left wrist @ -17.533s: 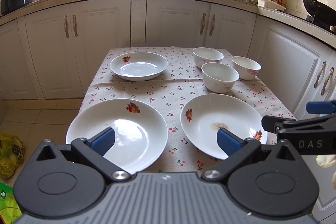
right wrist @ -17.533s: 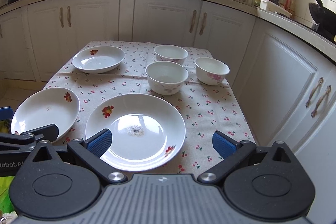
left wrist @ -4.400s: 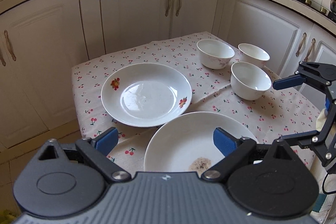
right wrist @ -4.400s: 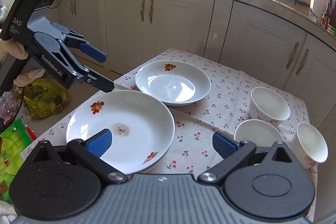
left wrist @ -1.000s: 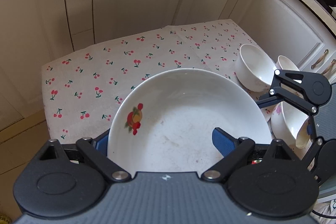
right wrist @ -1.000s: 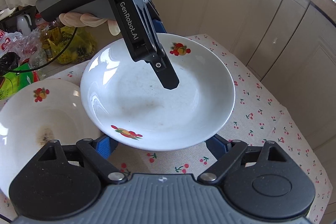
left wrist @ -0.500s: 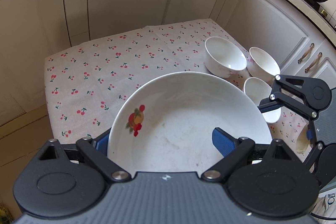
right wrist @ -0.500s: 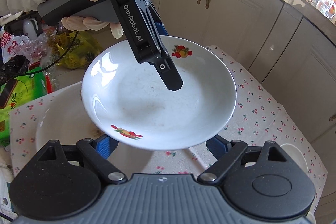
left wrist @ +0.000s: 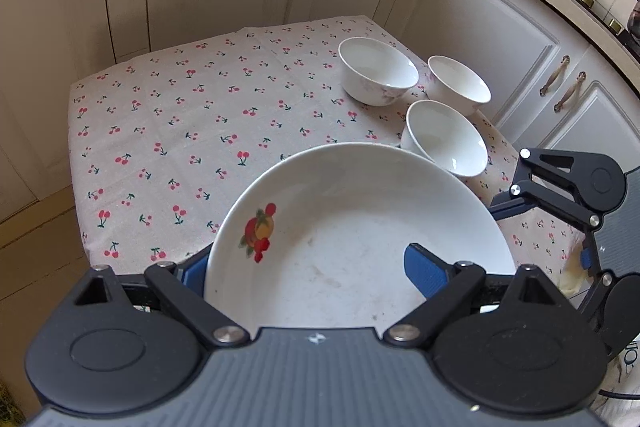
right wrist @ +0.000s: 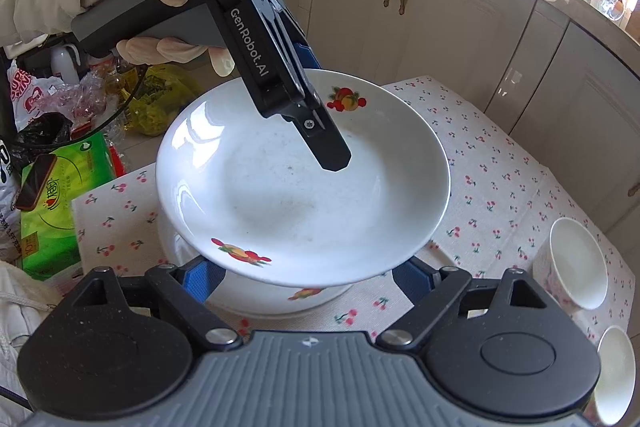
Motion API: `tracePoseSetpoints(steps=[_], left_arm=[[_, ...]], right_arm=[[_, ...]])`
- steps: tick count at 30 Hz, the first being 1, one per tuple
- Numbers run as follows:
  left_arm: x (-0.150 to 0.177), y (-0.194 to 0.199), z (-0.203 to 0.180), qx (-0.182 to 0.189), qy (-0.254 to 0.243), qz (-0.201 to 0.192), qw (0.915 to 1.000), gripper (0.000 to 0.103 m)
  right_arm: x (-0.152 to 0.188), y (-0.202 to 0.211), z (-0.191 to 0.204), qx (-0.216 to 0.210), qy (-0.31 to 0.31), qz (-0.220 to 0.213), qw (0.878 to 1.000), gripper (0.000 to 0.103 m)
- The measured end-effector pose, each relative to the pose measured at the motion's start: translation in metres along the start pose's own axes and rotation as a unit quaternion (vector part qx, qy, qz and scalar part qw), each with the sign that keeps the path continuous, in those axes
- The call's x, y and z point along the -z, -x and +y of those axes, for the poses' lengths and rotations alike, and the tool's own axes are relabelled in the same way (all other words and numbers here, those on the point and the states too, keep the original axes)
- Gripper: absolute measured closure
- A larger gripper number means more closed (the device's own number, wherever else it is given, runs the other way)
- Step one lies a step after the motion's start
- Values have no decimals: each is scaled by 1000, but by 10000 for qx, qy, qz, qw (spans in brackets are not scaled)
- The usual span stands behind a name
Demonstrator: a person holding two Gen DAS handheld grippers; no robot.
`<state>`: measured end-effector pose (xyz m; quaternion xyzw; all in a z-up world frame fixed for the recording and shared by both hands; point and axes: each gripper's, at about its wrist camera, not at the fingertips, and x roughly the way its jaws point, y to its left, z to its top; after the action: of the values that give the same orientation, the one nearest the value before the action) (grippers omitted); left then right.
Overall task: Organize plates and bowls
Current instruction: 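Carry the fruit-decal plate over the stained plate with the left gripper, then lower the plate onto the stacked plates and open the left gripper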
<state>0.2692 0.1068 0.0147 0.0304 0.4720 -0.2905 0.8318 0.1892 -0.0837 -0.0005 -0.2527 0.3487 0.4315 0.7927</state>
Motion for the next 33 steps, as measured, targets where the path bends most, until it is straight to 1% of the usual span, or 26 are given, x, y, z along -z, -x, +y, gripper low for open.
tracePoseSetpoints(steps=[5, 13, 19, 23, 33], left_arm=[[15, -4, -9, -2, -61, 100, 9999, 8], [31, -15, -10, 79, 3, 216, 9997, 8], [36, -23, -6, 128, 43, 281, 9995, 8], [37, -27, -4, 115, 45, 320, 9994, 8], [38, -36, 0, 44, -4, 390, 9992, 8]], right_arm=[[11, 2, 13, -39, -103, 51, 9999, 10], [20, -4, 24, -87, -228, 204, 9995, 10], [23, -10, 28, -88, -306, 324, 9990, 10], [23, -10, 28, -124, -409, 324, 9986, 10], [22, -11, 32, -4, -646, 309, 9974, 10]])
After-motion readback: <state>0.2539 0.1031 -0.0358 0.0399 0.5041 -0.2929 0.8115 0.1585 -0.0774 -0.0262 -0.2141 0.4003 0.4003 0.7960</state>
